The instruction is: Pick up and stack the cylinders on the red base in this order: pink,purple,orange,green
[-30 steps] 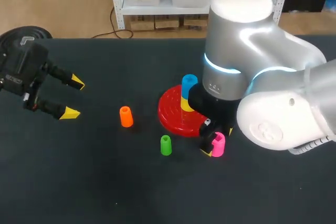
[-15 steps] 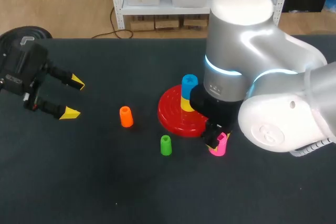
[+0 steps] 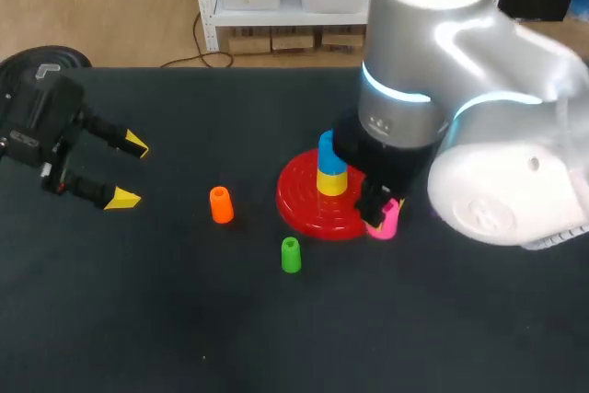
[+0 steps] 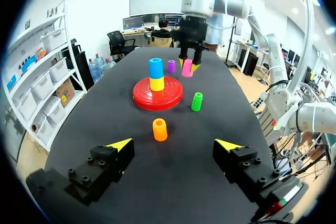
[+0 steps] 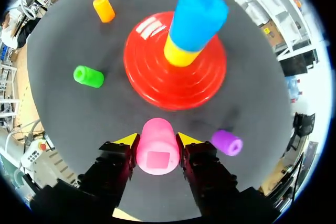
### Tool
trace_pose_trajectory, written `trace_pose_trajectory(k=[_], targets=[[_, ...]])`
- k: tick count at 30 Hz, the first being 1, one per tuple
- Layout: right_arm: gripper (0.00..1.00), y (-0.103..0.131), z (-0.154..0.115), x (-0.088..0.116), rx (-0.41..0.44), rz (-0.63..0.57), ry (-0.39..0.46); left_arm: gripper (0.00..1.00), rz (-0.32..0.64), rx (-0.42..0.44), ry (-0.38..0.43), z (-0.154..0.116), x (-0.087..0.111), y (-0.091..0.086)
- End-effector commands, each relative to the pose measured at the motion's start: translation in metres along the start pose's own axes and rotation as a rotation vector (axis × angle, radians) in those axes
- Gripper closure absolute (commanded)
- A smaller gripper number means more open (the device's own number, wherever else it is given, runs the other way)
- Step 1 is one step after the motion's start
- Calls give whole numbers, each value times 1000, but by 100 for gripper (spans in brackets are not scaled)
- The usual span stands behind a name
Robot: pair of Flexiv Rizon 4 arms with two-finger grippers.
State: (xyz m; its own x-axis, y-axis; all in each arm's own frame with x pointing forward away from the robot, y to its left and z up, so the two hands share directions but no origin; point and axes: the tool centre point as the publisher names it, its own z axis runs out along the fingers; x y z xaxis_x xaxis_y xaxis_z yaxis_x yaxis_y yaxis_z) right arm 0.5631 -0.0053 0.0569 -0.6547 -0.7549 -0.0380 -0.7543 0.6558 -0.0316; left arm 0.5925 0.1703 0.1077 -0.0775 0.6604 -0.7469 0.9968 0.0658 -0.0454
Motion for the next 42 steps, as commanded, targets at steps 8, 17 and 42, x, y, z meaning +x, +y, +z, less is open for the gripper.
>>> trace_pose_trajectory(k=[8,17,42], targets=[[100,-9,-63,-22,35,-77,-7,0,2,1,-2,0,1,0],[100,-22,-77,-44,65,-124,4,0,2,1,-2,0,1,0],[100,-44,-71,-106,50,-187,23,0,2,1,-2,0,1,0]])
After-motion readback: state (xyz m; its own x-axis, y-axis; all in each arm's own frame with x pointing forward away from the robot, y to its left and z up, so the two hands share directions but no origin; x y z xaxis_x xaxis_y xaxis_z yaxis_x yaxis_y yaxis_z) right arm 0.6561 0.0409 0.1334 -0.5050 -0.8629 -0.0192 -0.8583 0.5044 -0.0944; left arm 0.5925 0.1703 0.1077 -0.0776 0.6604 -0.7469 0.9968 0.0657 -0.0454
